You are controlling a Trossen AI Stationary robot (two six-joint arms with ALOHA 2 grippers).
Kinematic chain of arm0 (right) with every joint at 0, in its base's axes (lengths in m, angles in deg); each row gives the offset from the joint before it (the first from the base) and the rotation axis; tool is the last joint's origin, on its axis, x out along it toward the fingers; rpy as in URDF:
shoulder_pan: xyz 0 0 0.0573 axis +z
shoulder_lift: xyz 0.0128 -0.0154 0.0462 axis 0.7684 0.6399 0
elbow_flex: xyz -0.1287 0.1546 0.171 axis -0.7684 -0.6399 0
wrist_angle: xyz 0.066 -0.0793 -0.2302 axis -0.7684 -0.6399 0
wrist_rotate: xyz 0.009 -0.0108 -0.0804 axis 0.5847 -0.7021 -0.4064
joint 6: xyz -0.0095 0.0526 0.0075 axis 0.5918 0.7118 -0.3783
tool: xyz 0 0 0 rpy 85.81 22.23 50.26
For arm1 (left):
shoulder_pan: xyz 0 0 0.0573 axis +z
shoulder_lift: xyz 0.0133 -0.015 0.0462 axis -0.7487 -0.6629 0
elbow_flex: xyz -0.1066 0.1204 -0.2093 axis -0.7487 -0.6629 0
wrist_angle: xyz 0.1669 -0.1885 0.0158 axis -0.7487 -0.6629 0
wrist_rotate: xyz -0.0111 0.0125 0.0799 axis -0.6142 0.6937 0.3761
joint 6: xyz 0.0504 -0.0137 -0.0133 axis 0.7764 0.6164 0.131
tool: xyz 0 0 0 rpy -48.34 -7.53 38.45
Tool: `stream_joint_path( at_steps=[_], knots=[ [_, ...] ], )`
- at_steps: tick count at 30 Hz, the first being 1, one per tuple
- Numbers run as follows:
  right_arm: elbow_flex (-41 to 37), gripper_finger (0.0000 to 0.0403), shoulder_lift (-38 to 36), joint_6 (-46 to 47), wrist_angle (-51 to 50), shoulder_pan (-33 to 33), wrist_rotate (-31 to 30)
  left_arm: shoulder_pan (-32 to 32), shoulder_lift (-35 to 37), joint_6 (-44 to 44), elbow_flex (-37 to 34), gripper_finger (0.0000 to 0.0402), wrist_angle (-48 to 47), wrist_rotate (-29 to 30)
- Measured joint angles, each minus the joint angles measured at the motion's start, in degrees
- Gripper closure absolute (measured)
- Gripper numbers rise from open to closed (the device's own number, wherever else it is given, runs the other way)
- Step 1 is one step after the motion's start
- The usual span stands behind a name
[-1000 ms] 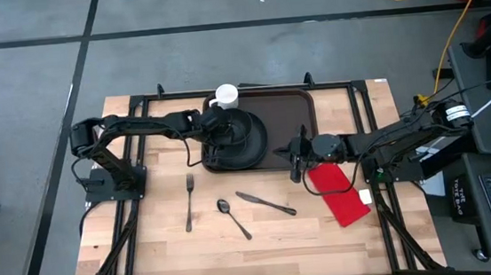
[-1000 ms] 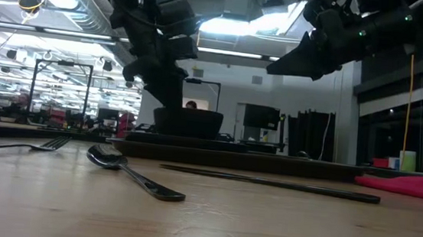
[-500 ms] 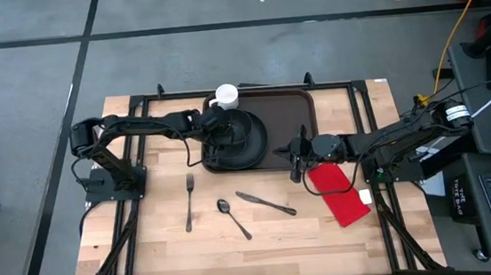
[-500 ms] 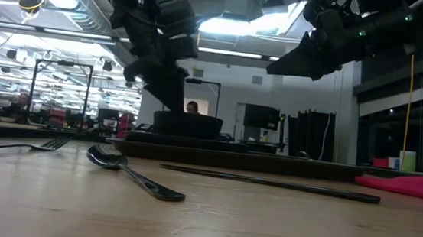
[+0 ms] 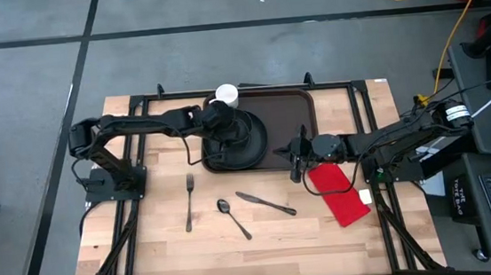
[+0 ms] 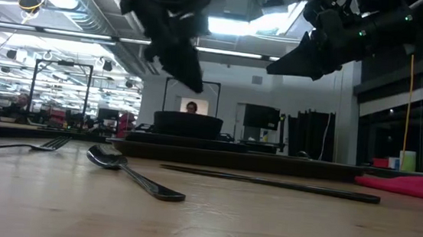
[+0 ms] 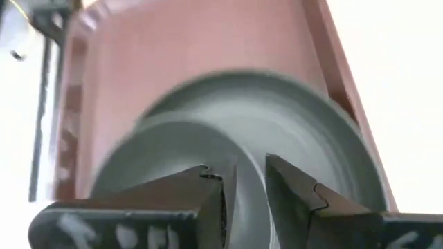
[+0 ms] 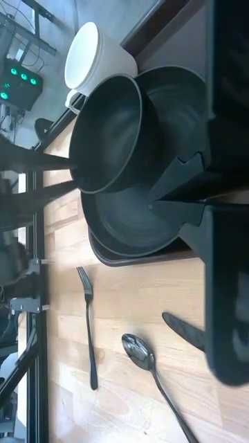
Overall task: Set up tray
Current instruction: Put the red table napkin on the brown serving tray to the right of the black plate
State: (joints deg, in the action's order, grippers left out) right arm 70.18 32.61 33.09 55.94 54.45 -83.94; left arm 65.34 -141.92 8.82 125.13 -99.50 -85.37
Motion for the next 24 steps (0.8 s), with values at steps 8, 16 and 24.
stream_joint_path(
  at_steps=[8, 16, 24],
  knots=[
    [0.0, 0.0379, 0.0, -0.1, 0.0, 0.0, 0.0, -4.3, 2.9, 0.0, 5.2, 0.0340, -6.1, 4.7],
    [0.0, 0.0377, -0.4, -1.6, -0.3, 0.4, 0.0, -11.0, 7.4, -4.5, 5.3, 0.0392, -5.8, 4.4],
    [0.1, 0.0396, -6.3, -0.9, -4.7, 6.7, -1.1, -20.0, 8.0, -10.7, 2.7, 0.0400, 1.5, 7.6]
  ],
)
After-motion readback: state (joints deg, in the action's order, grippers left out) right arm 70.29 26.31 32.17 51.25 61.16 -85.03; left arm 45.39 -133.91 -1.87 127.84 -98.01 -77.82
